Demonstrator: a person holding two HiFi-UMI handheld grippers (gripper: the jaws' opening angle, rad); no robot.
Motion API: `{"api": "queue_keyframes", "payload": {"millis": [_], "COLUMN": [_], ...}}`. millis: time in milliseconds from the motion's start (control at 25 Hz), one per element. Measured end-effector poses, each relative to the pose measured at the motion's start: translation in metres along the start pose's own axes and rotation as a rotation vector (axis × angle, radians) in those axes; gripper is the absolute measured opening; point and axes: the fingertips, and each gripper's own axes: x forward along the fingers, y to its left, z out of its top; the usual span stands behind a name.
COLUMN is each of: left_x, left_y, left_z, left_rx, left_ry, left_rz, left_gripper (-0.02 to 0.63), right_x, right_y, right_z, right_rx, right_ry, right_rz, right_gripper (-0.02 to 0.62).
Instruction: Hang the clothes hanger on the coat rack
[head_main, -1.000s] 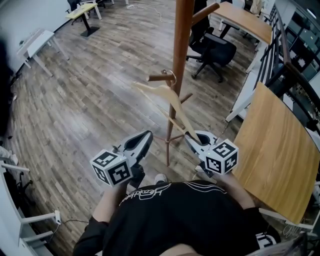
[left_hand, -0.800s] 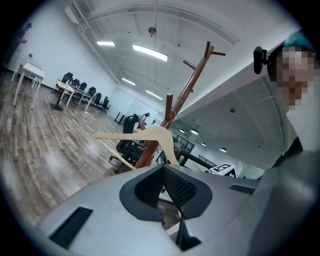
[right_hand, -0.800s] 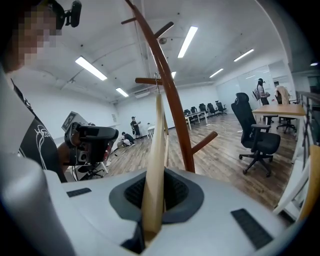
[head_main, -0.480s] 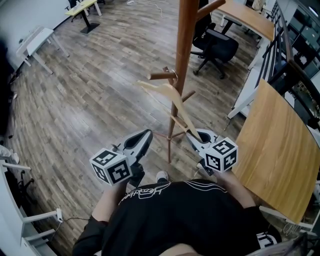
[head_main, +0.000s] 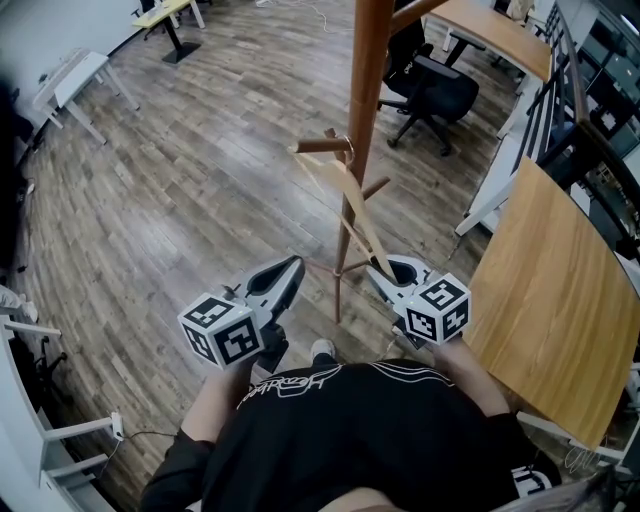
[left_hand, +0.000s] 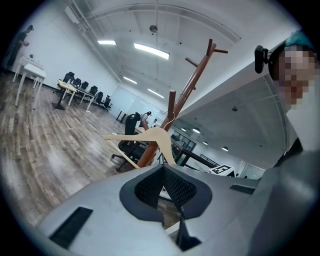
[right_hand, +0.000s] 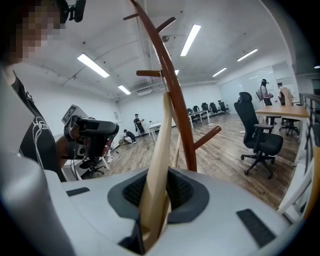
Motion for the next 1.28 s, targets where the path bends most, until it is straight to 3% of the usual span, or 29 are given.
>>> {"api": "queue_keyframes", "payload": {"millis": [120, 200, 440, 640, 1280], "left_x": [-0.002, -0.004, -0.007, -0.011, -0.041], "left_y": [-0.005, -0.009, -0.037, -0.073, -0.197], "left_z": [-0.003, -0.007, -0.019, -0.030, -0.081], "left_rx": [0.003, 0.002, 0.016, 0.031, 0.099], "left_ry": [-0.002, -0.003, -0.010, -0.029, -0.117], "left_rz": [0.002, 0.003, 0.002, -0.006, -0.017], "left_gripper": [0.008, 0.008, 0.008, 0.008, 0.008], "right_x": [0.000, -0.005, -0.052, -0.104, -0.216], "right_y": [0.010, 0.014, 0.013, 0.031, 0.111], "right_z": [-0.004, -0.005, 0.016, 0.033, -0.003], "right_rx": [-0.011, -0.016, 0.005, -0.005, -0.133], "right_ry": [0.014, 0.006, -0.160, -0.265, -0.277], "right_rz": [0.039, 0.040, 0.003, 0.043, 0.214], "right_gripper": [0.201, 0.236, 0.245, 0.245, 0.232]}}
